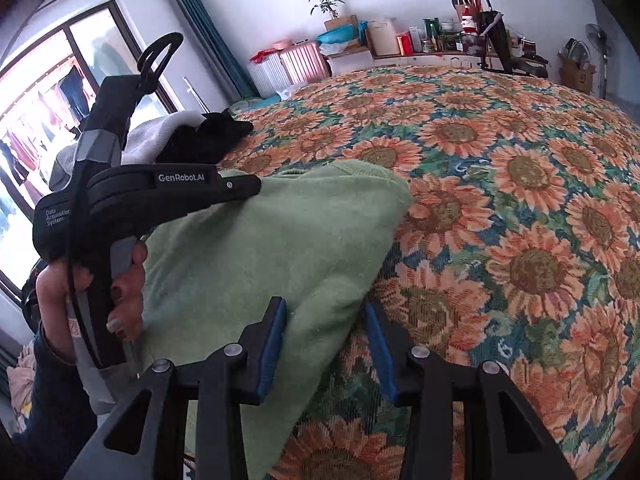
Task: Fold clothes
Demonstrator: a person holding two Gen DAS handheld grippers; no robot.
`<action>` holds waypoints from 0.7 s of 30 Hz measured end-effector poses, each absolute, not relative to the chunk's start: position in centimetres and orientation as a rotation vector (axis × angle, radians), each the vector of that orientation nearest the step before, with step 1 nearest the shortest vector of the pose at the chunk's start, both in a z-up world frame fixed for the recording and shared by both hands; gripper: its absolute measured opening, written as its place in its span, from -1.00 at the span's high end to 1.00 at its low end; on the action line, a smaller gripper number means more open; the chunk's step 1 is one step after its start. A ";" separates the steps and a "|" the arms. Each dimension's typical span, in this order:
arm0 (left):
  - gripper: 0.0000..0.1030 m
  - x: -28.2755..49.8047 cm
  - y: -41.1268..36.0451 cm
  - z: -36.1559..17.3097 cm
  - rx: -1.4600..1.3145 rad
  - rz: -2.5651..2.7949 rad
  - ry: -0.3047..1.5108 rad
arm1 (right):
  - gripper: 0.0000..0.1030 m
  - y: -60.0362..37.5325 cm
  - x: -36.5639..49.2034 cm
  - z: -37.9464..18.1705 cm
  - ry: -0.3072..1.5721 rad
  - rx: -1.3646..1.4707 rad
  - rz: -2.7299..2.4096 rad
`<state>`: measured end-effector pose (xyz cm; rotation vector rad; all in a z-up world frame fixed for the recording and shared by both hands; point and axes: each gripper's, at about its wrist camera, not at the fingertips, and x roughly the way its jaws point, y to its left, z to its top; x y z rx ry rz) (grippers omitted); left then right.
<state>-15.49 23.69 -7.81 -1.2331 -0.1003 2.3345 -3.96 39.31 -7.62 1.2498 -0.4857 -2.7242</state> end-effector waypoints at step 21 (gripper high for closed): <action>0.91 -3.1 22.9 -6.6 -1.046 2.097 -0.003 | 0.22 41.5 -5.5 -3.7 -0.405 1.112 -2.825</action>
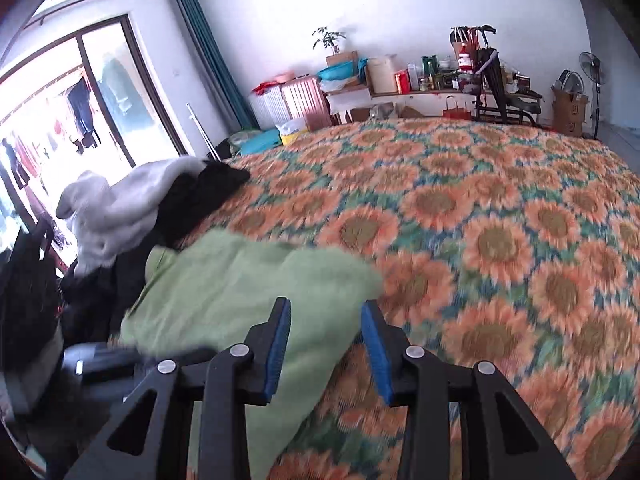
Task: Fold clothes
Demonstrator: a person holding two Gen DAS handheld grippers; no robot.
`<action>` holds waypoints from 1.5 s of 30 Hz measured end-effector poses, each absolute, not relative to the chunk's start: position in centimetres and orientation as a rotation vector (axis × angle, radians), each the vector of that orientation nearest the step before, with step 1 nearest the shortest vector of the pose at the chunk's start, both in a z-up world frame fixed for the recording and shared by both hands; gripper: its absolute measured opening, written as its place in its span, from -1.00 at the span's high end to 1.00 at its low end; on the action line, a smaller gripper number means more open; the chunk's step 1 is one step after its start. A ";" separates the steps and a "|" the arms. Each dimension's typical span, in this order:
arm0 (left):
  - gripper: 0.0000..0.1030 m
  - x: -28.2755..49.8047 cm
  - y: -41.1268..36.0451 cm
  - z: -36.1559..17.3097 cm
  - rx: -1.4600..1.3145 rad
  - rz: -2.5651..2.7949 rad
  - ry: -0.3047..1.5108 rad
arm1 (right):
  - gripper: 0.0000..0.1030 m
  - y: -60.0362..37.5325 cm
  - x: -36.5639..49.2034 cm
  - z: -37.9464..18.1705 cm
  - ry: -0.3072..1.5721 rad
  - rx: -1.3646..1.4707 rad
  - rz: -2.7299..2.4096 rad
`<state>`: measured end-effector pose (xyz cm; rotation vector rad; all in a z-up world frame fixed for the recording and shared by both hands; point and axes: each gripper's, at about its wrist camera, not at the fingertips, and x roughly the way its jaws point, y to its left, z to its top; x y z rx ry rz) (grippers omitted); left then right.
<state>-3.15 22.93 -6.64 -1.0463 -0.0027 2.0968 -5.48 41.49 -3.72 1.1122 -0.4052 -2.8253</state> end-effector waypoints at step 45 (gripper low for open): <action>0.92 -10.6 13.7 -8.7 -1.494 2.076 -0.238 | 0.47 29.5 -16.4 -4.9 -0.002 1.407 -2.496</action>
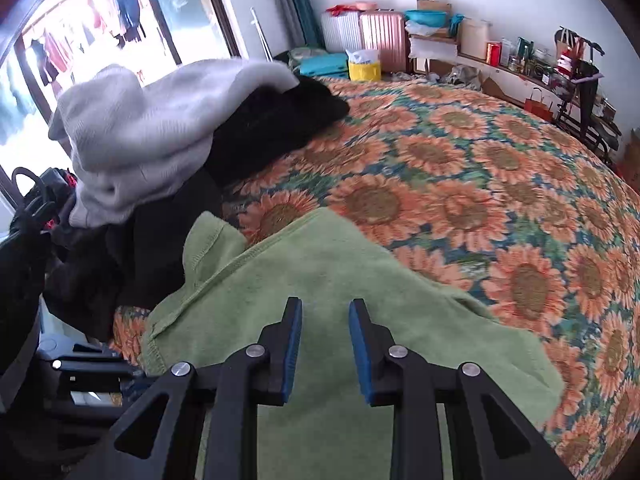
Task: Fold clothes
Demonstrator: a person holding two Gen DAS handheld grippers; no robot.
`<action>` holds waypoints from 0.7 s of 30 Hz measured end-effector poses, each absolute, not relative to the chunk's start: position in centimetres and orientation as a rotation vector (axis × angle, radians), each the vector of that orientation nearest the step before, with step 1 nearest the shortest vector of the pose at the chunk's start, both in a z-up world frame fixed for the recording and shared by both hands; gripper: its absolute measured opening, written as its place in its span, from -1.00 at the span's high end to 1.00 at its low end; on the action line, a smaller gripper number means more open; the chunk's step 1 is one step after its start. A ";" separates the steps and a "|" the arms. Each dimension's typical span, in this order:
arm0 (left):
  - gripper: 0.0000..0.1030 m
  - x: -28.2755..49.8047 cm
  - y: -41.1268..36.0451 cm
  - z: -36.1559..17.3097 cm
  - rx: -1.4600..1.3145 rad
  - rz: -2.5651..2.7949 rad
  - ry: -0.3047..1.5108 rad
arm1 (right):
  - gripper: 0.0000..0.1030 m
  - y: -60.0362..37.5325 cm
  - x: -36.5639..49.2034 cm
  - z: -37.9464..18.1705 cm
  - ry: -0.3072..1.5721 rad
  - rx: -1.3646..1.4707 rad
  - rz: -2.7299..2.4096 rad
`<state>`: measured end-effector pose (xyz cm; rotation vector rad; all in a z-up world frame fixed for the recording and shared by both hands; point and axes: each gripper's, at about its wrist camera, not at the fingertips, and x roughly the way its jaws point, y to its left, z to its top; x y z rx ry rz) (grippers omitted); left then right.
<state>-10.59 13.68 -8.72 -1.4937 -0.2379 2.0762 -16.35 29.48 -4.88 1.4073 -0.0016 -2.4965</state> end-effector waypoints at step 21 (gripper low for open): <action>0.91 -8.7 9.8 -9.4 -1.506 2.290 -0.173 | 0.49 24.4 -21.1 -6.4 0.034 1.462 -2.540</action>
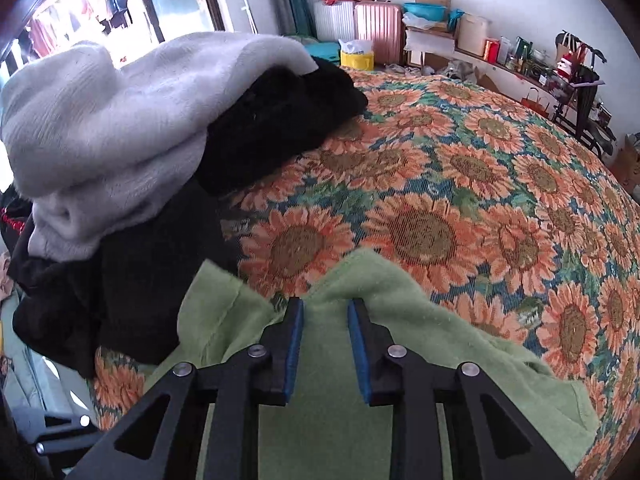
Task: Fold clothes
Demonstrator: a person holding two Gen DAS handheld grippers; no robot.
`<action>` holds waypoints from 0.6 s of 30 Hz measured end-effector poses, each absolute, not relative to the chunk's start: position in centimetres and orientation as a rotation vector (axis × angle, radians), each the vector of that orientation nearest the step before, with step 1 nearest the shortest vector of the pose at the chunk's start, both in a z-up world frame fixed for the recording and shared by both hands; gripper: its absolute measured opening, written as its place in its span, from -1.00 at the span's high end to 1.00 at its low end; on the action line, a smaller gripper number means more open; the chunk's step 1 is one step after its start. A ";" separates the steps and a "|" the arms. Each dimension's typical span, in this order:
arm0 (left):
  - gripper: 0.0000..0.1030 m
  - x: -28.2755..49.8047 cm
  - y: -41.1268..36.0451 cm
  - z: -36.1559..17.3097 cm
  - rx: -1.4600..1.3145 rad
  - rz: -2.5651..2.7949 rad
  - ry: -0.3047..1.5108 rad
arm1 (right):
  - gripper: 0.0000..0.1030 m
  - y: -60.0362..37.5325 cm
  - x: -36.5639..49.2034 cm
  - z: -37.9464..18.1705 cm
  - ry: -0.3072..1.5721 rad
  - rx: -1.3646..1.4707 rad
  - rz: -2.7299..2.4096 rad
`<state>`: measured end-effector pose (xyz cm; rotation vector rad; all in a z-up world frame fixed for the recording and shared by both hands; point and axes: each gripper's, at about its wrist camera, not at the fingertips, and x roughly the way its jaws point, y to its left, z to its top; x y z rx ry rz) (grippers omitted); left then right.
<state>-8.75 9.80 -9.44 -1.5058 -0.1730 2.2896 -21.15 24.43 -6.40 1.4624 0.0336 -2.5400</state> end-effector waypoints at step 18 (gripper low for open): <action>0.91 -15.1 18.5 -6.6 -1.450 2.145 0.175 | 0.36 39.2 -10.8 -3.2 -0.315 1.465 -2.779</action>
